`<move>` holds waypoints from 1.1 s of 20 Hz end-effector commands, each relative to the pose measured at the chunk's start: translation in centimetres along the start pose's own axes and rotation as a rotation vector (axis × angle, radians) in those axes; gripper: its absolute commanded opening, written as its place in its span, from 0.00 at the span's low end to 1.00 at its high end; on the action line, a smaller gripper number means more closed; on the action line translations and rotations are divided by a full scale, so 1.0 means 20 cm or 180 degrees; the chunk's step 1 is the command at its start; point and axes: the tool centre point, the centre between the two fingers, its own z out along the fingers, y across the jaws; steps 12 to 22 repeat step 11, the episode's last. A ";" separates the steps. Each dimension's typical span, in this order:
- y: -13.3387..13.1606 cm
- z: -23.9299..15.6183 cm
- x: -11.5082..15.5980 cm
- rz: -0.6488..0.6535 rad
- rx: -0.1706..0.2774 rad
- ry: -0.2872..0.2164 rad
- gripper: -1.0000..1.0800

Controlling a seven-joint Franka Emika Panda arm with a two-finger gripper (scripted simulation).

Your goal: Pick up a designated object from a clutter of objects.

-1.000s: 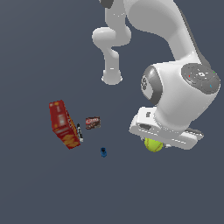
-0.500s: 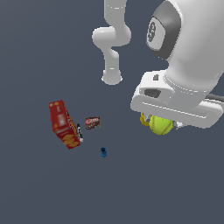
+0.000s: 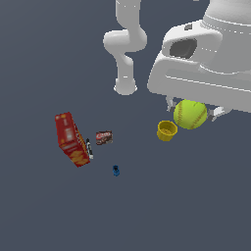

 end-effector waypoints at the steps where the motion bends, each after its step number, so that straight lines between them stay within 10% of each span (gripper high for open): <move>1: 0.01 -0.08 0.00 0.0000 0.0001 0.0001 0.00; 22: 0.02 -0.18 0.00 0.0000 0.0001 0.0001 0.00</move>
